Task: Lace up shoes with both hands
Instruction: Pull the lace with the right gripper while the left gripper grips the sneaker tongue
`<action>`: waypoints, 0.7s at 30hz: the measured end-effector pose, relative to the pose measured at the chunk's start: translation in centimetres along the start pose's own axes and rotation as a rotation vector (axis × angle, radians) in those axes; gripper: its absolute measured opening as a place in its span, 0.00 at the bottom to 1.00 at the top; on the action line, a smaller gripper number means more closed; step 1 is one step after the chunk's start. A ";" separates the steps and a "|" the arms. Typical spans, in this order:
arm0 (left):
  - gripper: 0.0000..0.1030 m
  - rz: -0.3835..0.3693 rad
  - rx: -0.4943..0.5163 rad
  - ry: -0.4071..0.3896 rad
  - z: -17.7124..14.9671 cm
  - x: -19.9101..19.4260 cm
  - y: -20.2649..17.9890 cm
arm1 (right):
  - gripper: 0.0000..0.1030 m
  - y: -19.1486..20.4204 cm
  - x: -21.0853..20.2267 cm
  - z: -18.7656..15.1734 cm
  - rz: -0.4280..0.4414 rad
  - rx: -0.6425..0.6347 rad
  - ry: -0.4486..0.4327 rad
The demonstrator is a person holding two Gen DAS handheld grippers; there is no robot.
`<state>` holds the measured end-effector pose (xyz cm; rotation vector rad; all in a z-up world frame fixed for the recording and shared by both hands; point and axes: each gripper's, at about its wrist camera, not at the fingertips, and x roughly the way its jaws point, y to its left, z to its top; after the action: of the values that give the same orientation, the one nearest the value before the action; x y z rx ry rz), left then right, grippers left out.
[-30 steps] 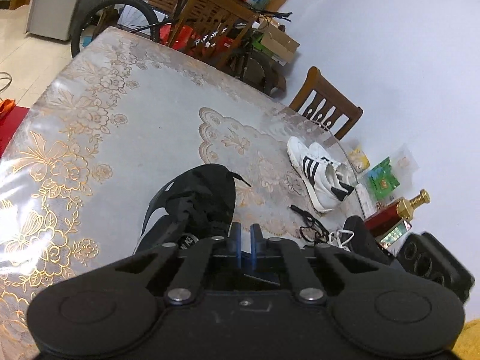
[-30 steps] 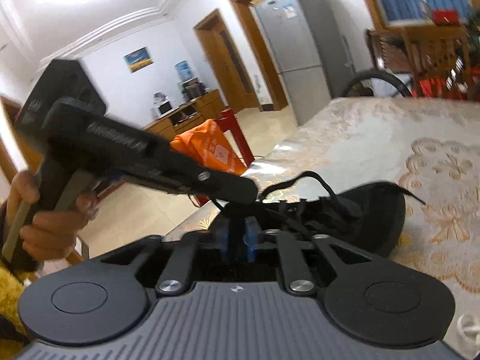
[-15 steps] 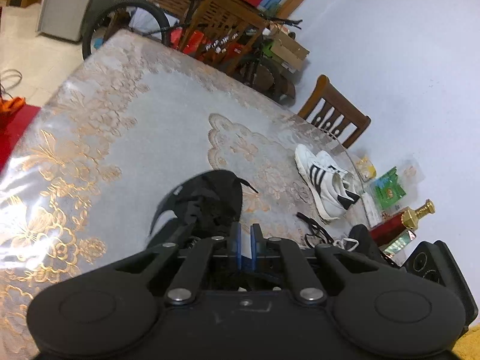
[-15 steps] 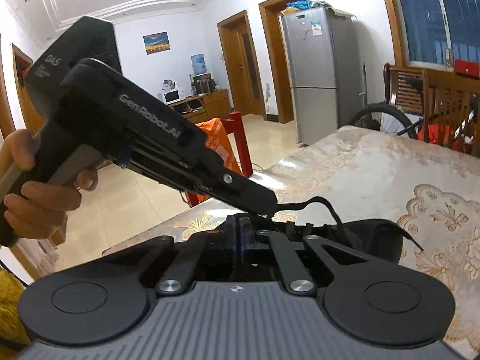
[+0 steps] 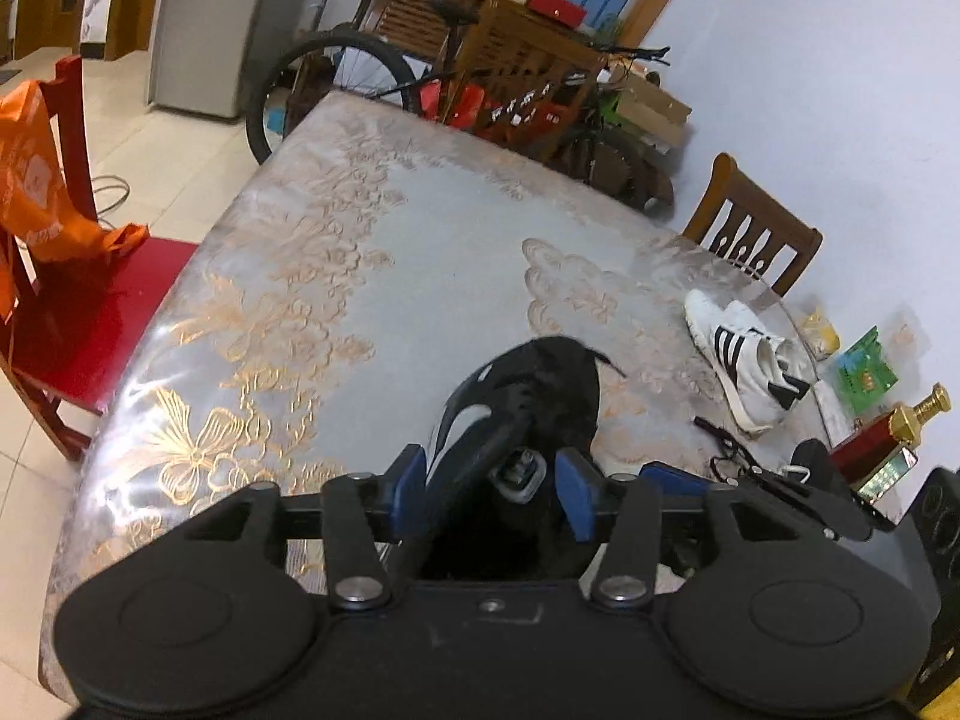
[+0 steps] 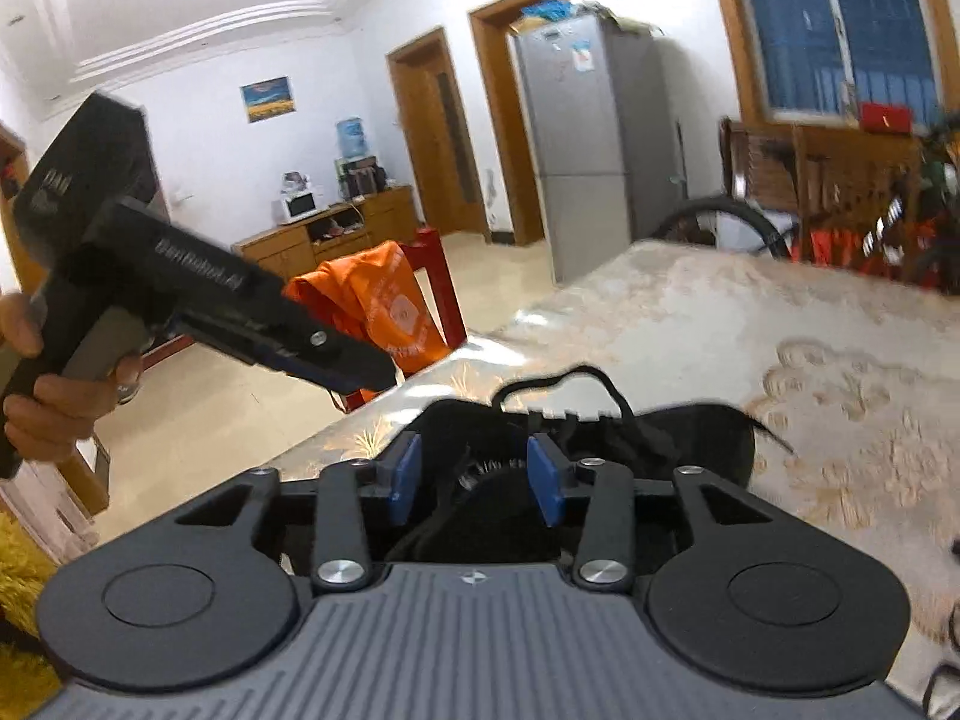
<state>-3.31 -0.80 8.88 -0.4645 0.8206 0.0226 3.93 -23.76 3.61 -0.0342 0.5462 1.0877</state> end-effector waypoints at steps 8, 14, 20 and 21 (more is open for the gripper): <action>0.58 0.057 0.045 -0.016 -0.4 -0.8 1.5 | 0.27 2.7 3.1 2.2 -0.007 0.058 0.230; 0.59 -0.008 0.091 -0.005 -0.5 -0.9 3.9 | 0.24 7.7 6.5 1.6 -0.281 -0.127 0.322; 0.59 -0.117 0.151 0.006 -0.3 -0.8 6.2 | 0.08 10.4 9.8 0.4 -0.520 -0.284 0.409; 0.59 -0.123 0.164 0.007 -0.1 -0.8 6.4 | 0.03 10.5 10.0 0.3 -0.554 -0.297 0.414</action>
<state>-5.20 5.00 6.88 -0.3592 0.7924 -0.1589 -1.36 -10.41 1.94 -0.6461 0.6879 0.6058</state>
